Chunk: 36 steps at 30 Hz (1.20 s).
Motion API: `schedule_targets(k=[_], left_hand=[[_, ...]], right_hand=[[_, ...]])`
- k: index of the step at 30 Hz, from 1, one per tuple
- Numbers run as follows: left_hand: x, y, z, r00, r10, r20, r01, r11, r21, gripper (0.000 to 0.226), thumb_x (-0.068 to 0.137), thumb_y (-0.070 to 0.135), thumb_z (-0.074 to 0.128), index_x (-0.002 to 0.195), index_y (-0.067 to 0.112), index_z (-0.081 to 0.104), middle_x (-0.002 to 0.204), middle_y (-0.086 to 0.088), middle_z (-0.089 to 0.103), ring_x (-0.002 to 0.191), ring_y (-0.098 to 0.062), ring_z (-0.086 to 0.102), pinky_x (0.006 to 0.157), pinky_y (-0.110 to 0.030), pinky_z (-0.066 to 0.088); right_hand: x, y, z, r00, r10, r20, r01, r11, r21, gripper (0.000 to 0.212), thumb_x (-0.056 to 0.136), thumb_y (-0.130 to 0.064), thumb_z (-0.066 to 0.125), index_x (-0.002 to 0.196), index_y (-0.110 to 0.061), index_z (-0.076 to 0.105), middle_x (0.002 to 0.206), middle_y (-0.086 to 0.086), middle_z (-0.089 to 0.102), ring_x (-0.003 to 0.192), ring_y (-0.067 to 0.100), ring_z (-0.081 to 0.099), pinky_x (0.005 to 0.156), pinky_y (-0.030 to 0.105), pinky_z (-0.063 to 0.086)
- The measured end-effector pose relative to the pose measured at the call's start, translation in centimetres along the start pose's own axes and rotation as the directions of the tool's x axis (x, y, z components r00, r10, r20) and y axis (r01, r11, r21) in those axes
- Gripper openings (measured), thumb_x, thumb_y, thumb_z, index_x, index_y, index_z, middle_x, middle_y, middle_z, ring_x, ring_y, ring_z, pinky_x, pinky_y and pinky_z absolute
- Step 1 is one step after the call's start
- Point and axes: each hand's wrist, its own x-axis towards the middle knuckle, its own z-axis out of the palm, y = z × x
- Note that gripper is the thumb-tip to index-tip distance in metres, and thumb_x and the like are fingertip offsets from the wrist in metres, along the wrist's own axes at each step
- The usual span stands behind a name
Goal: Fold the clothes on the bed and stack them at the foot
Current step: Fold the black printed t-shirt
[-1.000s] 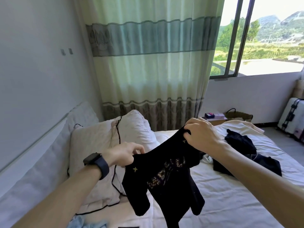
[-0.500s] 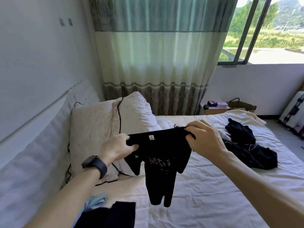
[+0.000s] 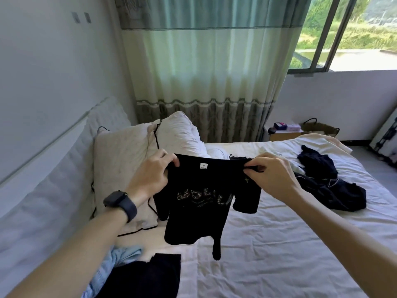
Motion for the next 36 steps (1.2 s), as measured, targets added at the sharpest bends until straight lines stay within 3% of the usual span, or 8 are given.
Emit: schedule_targets(k=[6, 9, 12, 17, 21, 26, 30, 36], left_hand=[[0.5, -0.7, -1.8, 0.992, 0.026, -0.125, -0.031, 0.999, -0.039, 0.058, 0.073, -0.005, 0.054, 0.121, 0.027, 0.051, 0.076, 0.004, 0.048, 0.065, -0.010, 0.050, 0.054, -0.021, 0.039], [0.0, -1.4, -1.0, 0.959, -0.213, 0.190, 0.211, 0.977, 0.030, 0.039, 0.079, -0.004, 0.066, 0.102, 0.027, 0.065, 0.076, 0.004, 0.059, 0.072, -0.015, 0.061, 0.059, -0.025, 0.037], [-1.5, -1.7, 0.8, 0.801, -0.342, 0.492, 0.428, 0.901, -0.069, 0.015, 0.080, 0.022, 0.084, 0.079, 0.026, 0.071, 0.074, 0.007, 0.067, 0.076, -0.015, 0.065, 0.061, -0.016, 0.042], [-4.0, -2.3, 1.7, 0.618, -0.272, 0.738, 0.526, 0.840, -0.130, 0.025, 0.073, 0.044, 0.088, 0.080, 0.021, 0.079, 0.073, 0.011, 0.071, 0.069, -0.003, 0.063, 0.068, -0.021, 0.044], [-6.4, -3.1, 2.0, 0.534, -0.224, 0.815, 0.645, 0.732, -0.221, 0.040, 0.077, 0.041, 0.086, 0.094, 0.008, 0.071, 0.082, 0.004, 0.070, 0.079, -0.009, 0.065, 0.076, -0.023, 0.047], [-9.1, -4.1, 2.7, 0.631, -0.249, 0.735, 0.585, 0.775, -0.239, 0.042, 0.077, 0.039, 0.085, 0.077, 0.014, 0.052, 0.070, 0.004, 0.061, 0.068, -0.012, 0.056, 0.067, -0.031, 0.039], [-11.9, -4.1, 4.1, 0.754, -0.366, 0.545, 0.470, 0.880, -0.061, 0.026, 0.081, 0.042, 0.081, 0.078, 0.027, 0.060, 0.064, 0.007, 0.063, 0.062, -0.010, 0.059, 0.055, -0.023, 0.041], [-14.3, -3.6, 3.3, 0.874, -0.272, 0.404, 0.325, 0.943, -0.068, 0.014, 0.082, 0.044, 0.079, 0.077, 0.033, 0.072, 0.077, 0.013, 0.068, 0.075, 0.000, 0.061, 0.065, -0.021, 0.045]], right_hand=[[-1.1, 0.1, 0.3, 0.984, -0.085, -0.154, 0.095, 0.994, 0.061, 0.029, 0.080, -0.011, 0.082, 0.098, -0.030, 0.069, 0.080, -0.007, 0.061, 0.078, 0.008, 0.057, 0.072, 0.006, 0.040], [-1.5, 1.1, 0.7, 0.998, 0.049, 0.036, -0.050, 0.998, 0.026, 0.043, 0.086, -0.012, 0.078, 0.123, -0.024, 0.058, 0.084, -0.005, 0.059, 0.081, 0.008, 0.056, 0.072, 0.013, 0.037], [-2.5, 1.9, 1.6, 0.981, 0.088, 0.172, -0.073, 0.993, -0.092, 0.026, 0.091, -0.015, 0.074, 0.117, -0.016, 0.073, 0.093, -0.003, 0.057, 0.092, 0.022, 0.060, 0.079, 0.025, 0.038], [-4.5, 2.0, 2.1, 0.934, 0.200, 0.296, -0.151, 0.972, -0.183, 0.022, 0.103, -0.035, 0.057, 0.082, -0.033, 0.063, 0.089, -0.005, 0.059, 0.088, 0.022, 0.061, 0.079, 0.039, 0.048], [-6.5, 2.4, 2.2, 0.897, 0.315, 0.309, -0.295, 0.949, -0.111, 0.018, 0.106, -0.031, 0.050, 0.094, -0.020, 0.059, 0.084, 0.003, 0.065, 0.054, 0.016, 0.070, 0.065, 0.044, 0.053], [-9.9, 2.3, 2.7, 0.974, 0.214, 0.080, -0.219, 0.974, 0.055, 0.011, 0.099, -0.013, 0.063, 0.096, -0.023, 0.067, 0.080, -0.007, 0.067, 0.070, 0.011, 0.069, 0.067, 0.025, 0.049], [-14.2, 4.0, 3.5, 0.932, 0.220, 0.288, -0.169, 0.967, -0.190, 0.021, 0.096, -0.013, 0.068, 0.117, -0.010, 0.072, 0.104, 0.006, 0.066, 0.096, 0.028, 0.063, 0.081, 0.030, 0.043], [-18.6, 4.8, 3.2, 0.966, 0.233, 0.115, -0.221, 0.969, -0.110, 0.021, 0.089, 0.002, 0.070, 0.105, -0.010, 0.075, 0.097, 0.001, 0.065, 0.085, 0.023, 0.064, 0.076, 0.031, 0.049]])
